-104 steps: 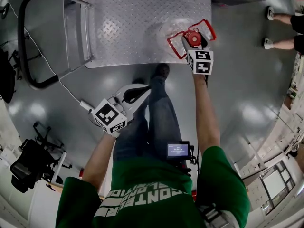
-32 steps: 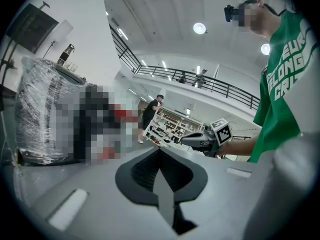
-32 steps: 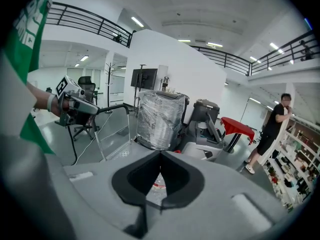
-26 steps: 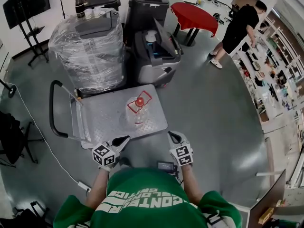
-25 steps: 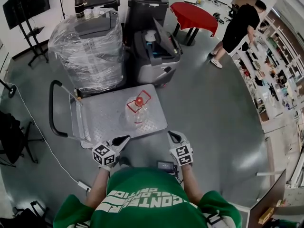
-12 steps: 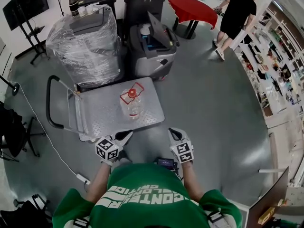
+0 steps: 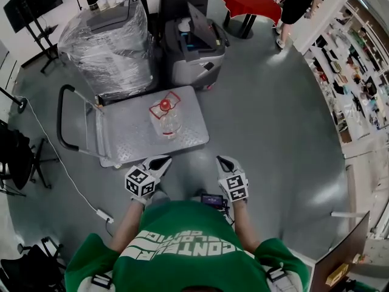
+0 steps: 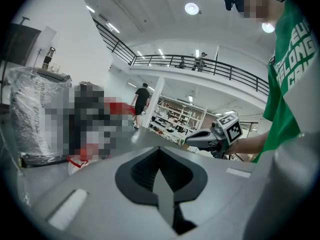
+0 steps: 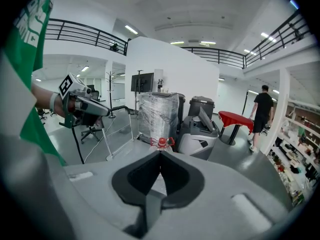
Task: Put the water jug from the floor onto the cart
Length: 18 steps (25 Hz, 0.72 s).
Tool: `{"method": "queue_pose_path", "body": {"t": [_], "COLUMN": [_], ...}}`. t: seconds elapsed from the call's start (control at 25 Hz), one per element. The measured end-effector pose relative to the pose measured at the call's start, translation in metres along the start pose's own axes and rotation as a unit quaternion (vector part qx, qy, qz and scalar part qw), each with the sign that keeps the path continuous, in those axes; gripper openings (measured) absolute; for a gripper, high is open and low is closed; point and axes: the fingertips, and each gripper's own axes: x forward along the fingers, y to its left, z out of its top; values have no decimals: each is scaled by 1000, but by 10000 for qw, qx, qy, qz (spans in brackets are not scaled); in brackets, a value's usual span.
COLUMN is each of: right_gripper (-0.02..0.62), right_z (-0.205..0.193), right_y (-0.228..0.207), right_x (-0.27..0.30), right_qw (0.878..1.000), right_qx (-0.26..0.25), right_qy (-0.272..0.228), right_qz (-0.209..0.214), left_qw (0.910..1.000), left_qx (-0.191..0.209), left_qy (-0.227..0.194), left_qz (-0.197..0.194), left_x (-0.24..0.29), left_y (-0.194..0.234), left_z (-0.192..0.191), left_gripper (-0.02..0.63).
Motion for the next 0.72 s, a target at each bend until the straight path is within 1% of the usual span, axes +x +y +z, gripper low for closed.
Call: {"method": "queue_pose_path", "body": {"t": [0.24, 0.4, 0.52, 0.72], "right_gripper": [-8, -8, -8, -8], "right_z": [-6, -7, -3, -1], "right_y": [-6, -9, -13, -10], "right_x": [-7, -7, -5, -6], "right_qw": [10000, 10000, 10000, 9999], "right_qx": [-13, -52, -83, -97], "right_qy": [-2, 31, -1, -10], "right_qz": [45, 40, 38, 71], "left_qw": [9997, 9988, 9978, 9944], "left_qx": [46, 81, 96, 92], "left_qy": [30, 198, 234, 426], "left_qz": [231, 446, 608, 959], "left_x": [4, 0, -3, -13], "left_y": [-6, -4, 0, 8], "left_z": [1, -8, -8, -15], "left_gripper": [6, 7, 6, 6]}}
